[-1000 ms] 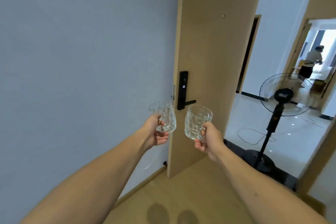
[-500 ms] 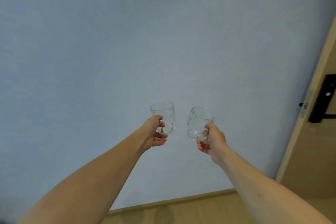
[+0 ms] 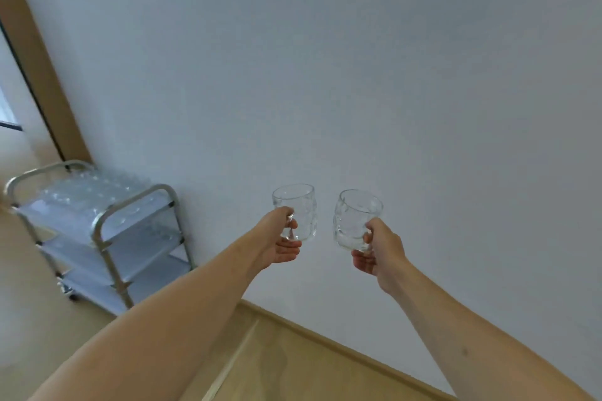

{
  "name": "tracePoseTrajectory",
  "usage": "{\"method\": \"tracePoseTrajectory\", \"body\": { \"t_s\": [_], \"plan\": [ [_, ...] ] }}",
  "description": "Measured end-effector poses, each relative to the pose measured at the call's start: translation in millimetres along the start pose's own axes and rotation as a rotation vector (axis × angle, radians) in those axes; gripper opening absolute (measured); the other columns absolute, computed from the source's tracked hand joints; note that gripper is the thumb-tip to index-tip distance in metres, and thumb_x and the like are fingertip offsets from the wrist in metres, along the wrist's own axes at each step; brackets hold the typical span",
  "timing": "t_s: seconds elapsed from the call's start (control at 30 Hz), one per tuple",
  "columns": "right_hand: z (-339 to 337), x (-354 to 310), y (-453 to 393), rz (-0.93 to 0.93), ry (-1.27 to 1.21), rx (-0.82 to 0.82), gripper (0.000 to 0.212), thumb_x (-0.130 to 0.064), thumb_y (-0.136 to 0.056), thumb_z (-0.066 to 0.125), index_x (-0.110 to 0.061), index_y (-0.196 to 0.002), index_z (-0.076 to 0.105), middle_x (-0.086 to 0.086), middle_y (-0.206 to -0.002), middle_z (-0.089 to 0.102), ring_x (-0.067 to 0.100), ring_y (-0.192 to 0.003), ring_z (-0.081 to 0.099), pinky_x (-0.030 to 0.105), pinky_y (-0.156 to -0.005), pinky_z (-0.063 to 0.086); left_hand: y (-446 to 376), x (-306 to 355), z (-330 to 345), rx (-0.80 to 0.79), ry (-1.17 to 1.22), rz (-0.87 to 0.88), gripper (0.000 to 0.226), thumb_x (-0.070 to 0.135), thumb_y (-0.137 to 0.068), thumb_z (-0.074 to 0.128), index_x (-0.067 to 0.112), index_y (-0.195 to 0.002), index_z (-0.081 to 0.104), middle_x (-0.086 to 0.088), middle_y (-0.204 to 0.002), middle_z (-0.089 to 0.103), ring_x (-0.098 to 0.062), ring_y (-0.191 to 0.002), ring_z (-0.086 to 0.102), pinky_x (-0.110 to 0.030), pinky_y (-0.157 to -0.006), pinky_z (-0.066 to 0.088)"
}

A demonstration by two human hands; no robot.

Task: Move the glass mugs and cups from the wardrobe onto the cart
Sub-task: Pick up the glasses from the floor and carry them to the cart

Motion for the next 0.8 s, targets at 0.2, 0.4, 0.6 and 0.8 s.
{"method": "tracePoseTrajectory", "body": {
  "t_s": [0.2, 0.4, 0.6, 0.8],
  "plan": [
    [109.1, 16.9, -33.1, 0.059, 0.058, -0.173, 0.022, -0.031, -0.089, 0.055, -0.010, -0.082, 0.053, 0.012, -0.079, 0.054, 0.029, -0.067, 0.059, 0.035, -0.059, 0.054, -30.3, -9.1, -106.5, 0.199, 0.090, -0.052, 0.033, 0.045, -0.096, 0.052, 0.013, -0.100, 0.061, -0.024, -0.097, 0.068, -0.036, -0.086, 0.066, -0.042, -0.085, 0.057],
    [218.9, 20.9, -68.0, 0.111, 0.109, -0.332, 0.023, -0.032, -0.091, 0.055, -0.010, -0.085, 0.052, 0.016, -0.085, 0.053, 0.028, -0.069, 0.057, 0.034, -0.057, 0.052, -57.6, 6.6, -193.2, 0.348, 0.184, -0.048, 0.034, 0.044, -0.099, 0.051, 0.012, -0.103, 0.063, -0.025, -0.100, 0.069, -0.037, -0.091, 0.067, -0.040, -0.072, 0.057],
    [316.8, 23.5, -105.1, 0.120, 0.202, -0.441, 0.026, -0.035, -0.090, 0.056, -0.011, -0.080, 0.053, 0.017, -0.081, 0.057, 0.028, -0.066, 0.061, 0.034, -0.056, 0.056, -90.6, 18.6, -269.7, 0.464, 0.257, -0.080, 0.032, 0.042, -0.099, 0.052, 0.012, -0.099, 0.062, -0.025, -0.098, 0.069, -0.038, -0.092, 0.066, -0.044, -0.084, 0.057],
    [416.9, 50.1, -132.0, 0.160, 0.325, -0.513, 0.029, -0.036, -0.090, 0.054, -0.010, -0.079, 0.054, 0.018, -0.077, 0.061, 0.028, -0.062, 0.058, 0.033, -0.055, 0.055, -108.3, 6.1, -342.5, 0.575, 0.338, -0.123, 0.032, 0.042, -0.099, 0.052, 0.011, -0.101, 0.061, -0.025, -0.101, 0.069, -0.036, -0.088, 0.066, -0.038, -0.069, 0.057]
  ]
}}
Point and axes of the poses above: each hand's wrist, its own y-axis away from the middle knuckle, its own z-axis out of the palm, x = y × z, the point moved 6 cm from there along -y, towards the middle knuckle
